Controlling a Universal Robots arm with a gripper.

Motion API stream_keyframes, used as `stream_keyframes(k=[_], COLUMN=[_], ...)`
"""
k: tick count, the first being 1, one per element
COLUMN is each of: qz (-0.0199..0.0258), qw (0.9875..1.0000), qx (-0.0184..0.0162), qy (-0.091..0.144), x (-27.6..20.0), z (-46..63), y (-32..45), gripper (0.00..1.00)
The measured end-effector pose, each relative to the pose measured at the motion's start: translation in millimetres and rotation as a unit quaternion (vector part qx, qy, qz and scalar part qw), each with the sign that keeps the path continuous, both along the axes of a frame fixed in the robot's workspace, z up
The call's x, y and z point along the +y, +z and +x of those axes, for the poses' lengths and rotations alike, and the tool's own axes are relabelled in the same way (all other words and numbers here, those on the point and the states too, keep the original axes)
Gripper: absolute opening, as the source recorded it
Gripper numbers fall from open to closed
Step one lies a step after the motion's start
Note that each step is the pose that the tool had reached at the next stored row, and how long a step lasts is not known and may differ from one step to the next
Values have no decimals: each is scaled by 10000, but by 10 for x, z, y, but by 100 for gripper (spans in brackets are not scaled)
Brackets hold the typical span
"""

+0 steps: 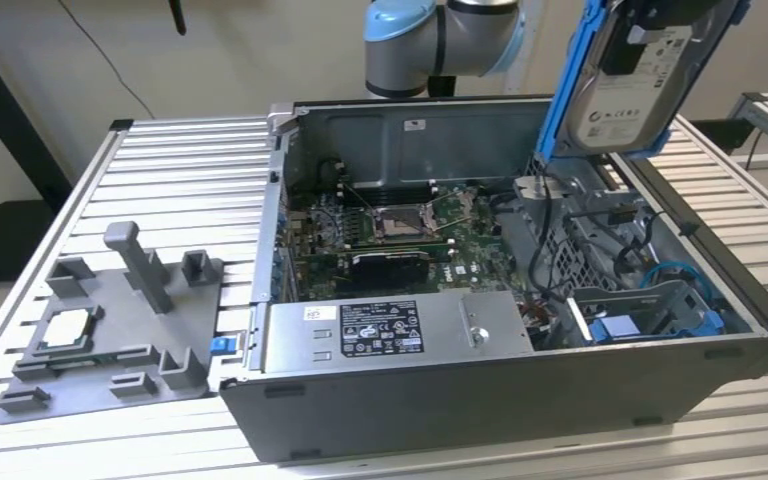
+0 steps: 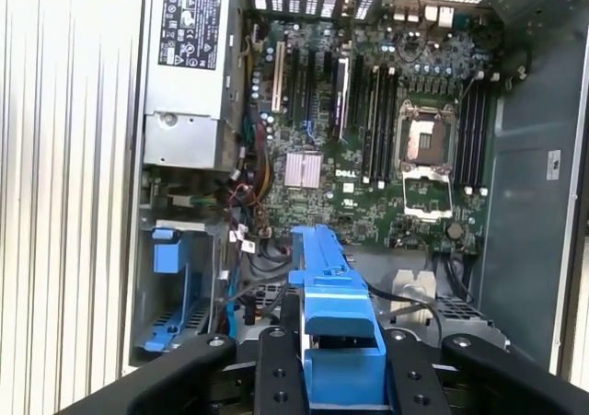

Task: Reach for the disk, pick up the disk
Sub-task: 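Pick up the disk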

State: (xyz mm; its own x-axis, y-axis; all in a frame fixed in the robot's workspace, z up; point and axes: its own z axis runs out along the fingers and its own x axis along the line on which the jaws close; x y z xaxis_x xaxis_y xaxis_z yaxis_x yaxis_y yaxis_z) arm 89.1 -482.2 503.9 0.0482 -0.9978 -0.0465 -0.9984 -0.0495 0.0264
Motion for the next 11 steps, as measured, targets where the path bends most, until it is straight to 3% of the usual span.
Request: stream_keyframes(k=[11], qz=[1], qw=[10000], qx=[0], qy=[0], x=[-224], z=[6], y=[-148], gripper=[0])
